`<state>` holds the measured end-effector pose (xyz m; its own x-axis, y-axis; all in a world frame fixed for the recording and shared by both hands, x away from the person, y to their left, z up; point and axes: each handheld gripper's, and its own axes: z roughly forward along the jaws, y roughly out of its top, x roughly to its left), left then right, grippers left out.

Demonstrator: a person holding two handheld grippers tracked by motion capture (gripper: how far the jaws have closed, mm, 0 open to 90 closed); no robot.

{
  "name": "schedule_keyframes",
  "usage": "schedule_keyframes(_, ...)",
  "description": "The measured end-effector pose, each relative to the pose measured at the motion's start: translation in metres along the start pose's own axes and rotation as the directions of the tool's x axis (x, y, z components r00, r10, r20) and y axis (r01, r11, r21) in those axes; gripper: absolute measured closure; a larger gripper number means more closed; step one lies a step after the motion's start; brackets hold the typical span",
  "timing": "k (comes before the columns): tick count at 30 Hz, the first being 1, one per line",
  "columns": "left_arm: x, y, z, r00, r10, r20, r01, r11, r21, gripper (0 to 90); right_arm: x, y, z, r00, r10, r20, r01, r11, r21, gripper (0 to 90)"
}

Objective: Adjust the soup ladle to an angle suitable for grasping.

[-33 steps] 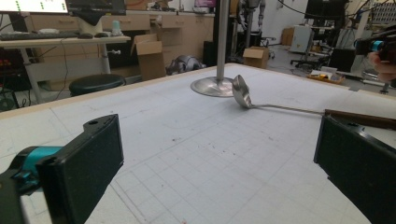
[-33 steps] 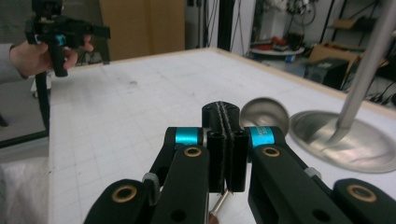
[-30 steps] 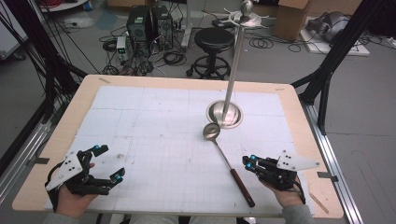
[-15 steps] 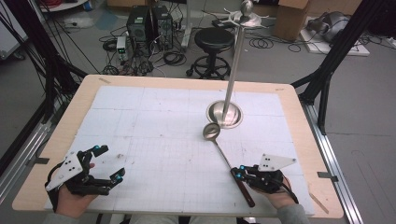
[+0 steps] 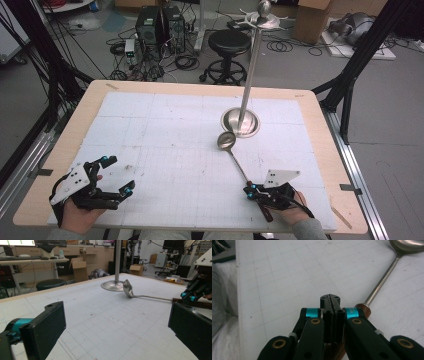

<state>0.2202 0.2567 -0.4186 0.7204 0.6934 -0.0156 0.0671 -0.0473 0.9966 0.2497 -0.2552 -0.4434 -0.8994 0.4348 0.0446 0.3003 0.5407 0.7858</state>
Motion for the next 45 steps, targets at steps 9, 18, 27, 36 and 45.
schedule_keyframes(9,0.001,0.000,0.000,1.0000,-0.003,-0.001,0.003,1.0000,0.001,1.8,0.005,0.002,0.005,0.9994,-0.035,-0.004,0.035,0.997,0.068,89.9)
schedule_keyframes(18,0.001,-0.001,0.000,1.0000,-0.006,-0.001,0.006,1.0000,0.005,1.8,-0.001,0.000,0.000,0.9993,0.018,0.032,-0.020,0.997,0.075,90.0)
schedule_keyframes(27,0.001,-0.001,-0.001,1.0000,-0.007,-0.004,0.007,1.0000,0.004,1.8,-0.001,0.002,-0.002,0.9975,0.027,0.066,-0.034,0.994,0.106,90.0)
schedule_keyframes(36,0.002,-0.001,-0.001,0.9999,-0.008,-0.006,0.008,1.0000,0.004,1.8,-0.002,0.001,-0.005,0.9953,0.021,0.095,-0.033,0.991,0.133,90.0)
schedule_keyframes(45,0.001,-0.001,-0.001,1.0000,-0.004,-0.006,0.004,1.0000,0.008,1.8,-0.011,-0.003,-0.013,0.9823,0.068,0.174,-0.093,0.986,0.140,90.0)
